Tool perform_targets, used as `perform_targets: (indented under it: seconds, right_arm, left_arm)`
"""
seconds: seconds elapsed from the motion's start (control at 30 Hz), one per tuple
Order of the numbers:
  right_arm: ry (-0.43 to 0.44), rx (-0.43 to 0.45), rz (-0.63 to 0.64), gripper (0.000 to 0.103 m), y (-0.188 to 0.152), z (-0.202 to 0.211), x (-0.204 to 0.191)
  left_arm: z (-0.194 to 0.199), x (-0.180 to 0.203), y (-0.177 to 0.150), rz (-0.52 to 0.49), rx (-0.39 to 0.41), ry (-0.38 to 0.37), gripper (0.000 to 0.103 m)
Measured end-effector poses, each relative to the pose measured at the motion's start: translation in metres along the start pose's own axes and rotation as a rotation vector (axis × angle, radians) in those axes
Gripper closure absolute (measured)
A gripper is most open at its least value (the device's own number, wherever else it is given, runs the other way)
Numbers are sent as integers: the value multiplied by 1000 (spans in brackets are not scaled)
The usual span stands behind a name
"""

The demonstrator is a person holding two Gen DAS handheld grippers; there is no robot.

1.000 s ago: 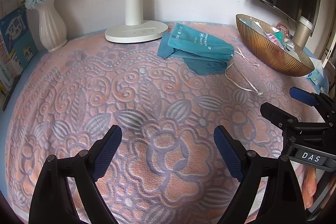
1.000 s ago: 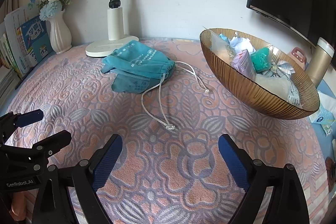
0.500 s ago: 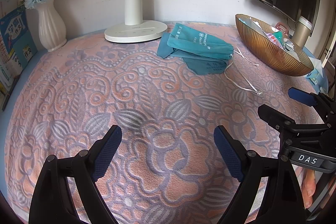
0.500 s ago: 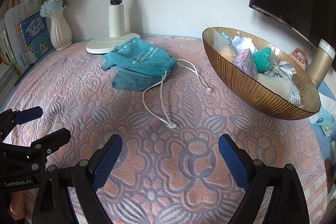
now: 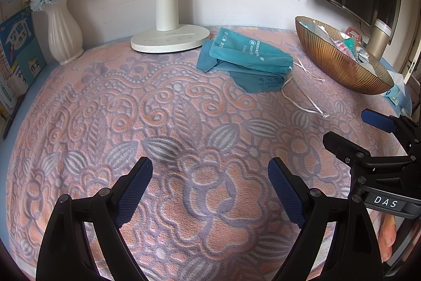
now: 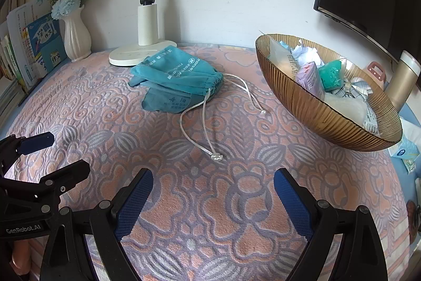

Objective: Organize soft objects

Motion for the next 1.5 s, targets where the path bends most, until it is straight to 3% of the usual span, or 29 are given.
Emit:
perform_targets:
  seconds: [0.93,1.13,1.3,1.4,1.5]
  right_arm:
    - [4,22,-11,11,2,4,0]
    - [125,50,-168,11,5,9,24]
    - [305,-41,-398,11,-4,0,43]
    - [293,-65,-417,11,8,1,45]
    - [339,-58,-403,11,31,-2,35]
  left_arm:
    - [-1,1,1,-5,-9,-2,14]
    - [5,1,11,25,-74,-90,15]
    - [17,9,54,-34,-49,-138,15]
    - [-3,16,77,-44,-62,-167,15]
    - [-28,19,94,-21,-83,-188,20]
Point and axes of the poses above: each gripper's, at about its wrist camera, not at the fingertips, and z roughly against the way its jaws point, x to its right, y to its top, the point moved 9 cm from there along -z, roughly the way its jaws point, and after that the axes turned 14 degrees about y, right-handed, at the moved point
